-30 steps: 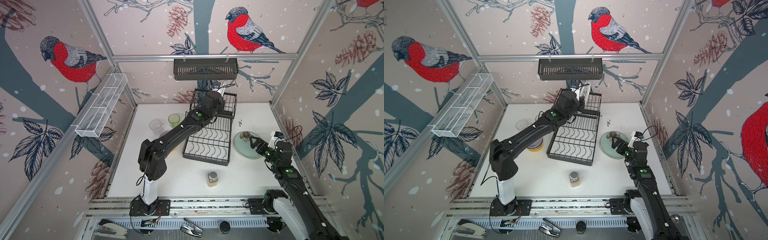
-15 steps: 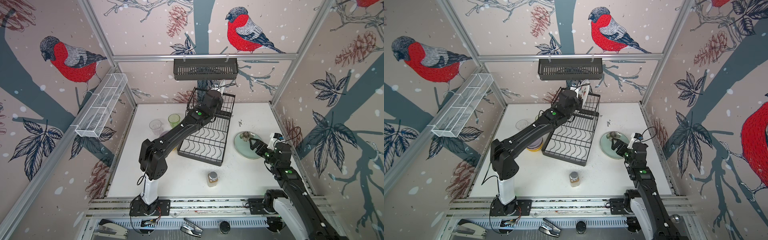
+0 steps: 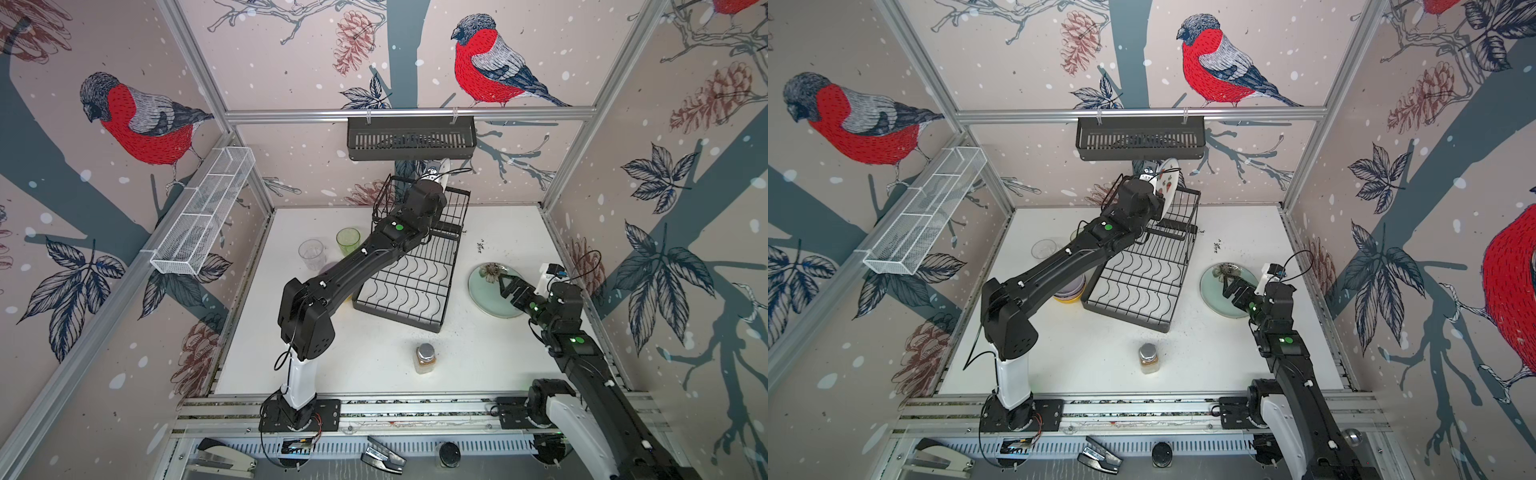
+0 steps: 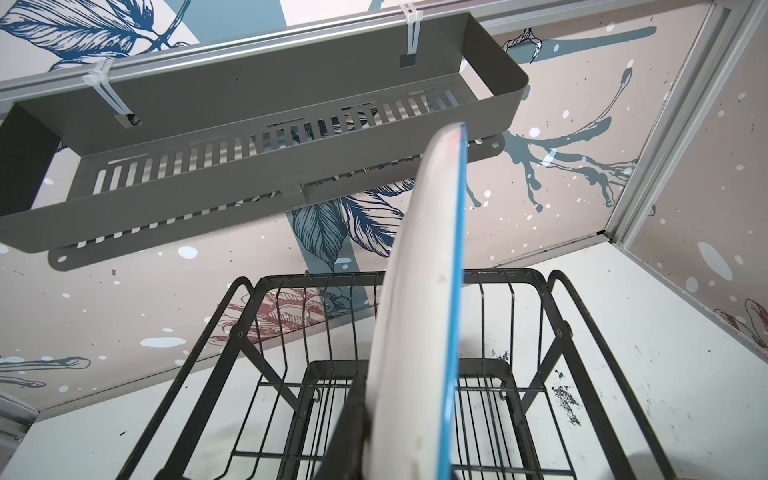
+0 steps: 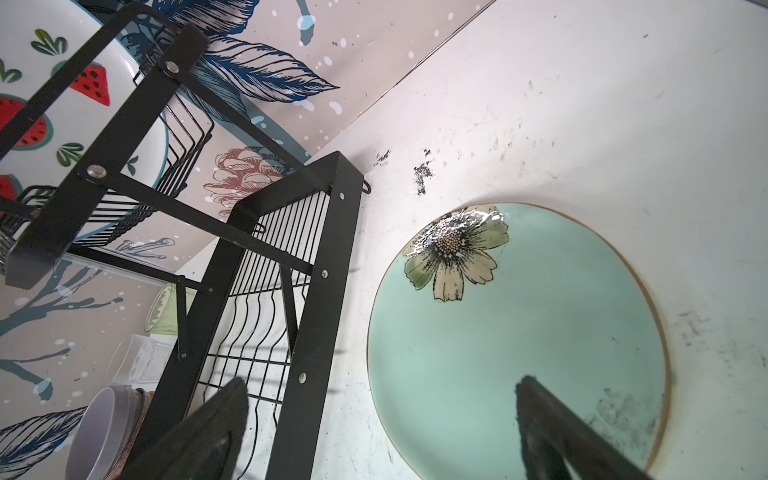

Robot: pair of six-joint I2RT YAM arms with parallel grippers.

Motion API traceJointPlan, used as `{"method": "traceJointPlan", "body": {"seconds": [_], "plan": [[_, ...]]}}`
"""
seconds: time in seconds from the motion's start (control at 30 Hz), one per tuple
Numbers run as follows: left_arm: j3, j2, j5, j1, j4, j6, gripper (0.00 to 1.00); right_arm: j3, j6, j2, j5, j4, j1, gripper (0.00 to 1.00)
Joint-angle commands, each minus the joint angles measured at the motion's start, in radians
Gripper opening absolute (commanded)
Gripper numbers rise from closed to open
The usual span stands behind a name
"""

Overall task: Unload the mixed dishes from the dish rack
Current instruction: 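Close the left gripper on the watermelon plate rim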

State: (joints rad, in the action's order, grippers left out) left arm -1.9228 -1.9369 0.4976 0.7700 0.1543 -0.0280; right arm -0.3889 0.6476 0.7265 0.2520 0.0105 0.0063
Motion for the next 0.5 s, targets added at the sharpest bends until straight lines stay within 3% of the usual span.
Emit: {"method": "traceJointPlan", "body": {"seconds": [0.0, 0.47], "plan": [[-0.001, 0.012, -0.034, -0.001, -0.086, -0.061, 0.00, -0.008, -0.019, 0.001, -0.007, -0.016, 0.000, 1.00], [0.040, 0.060, -0.031, 0.000, -0.201, -0.008, 0.00, -0.036, -0.037, 0.005, -0.018, -0.001, 0.000, 1.00]]}}
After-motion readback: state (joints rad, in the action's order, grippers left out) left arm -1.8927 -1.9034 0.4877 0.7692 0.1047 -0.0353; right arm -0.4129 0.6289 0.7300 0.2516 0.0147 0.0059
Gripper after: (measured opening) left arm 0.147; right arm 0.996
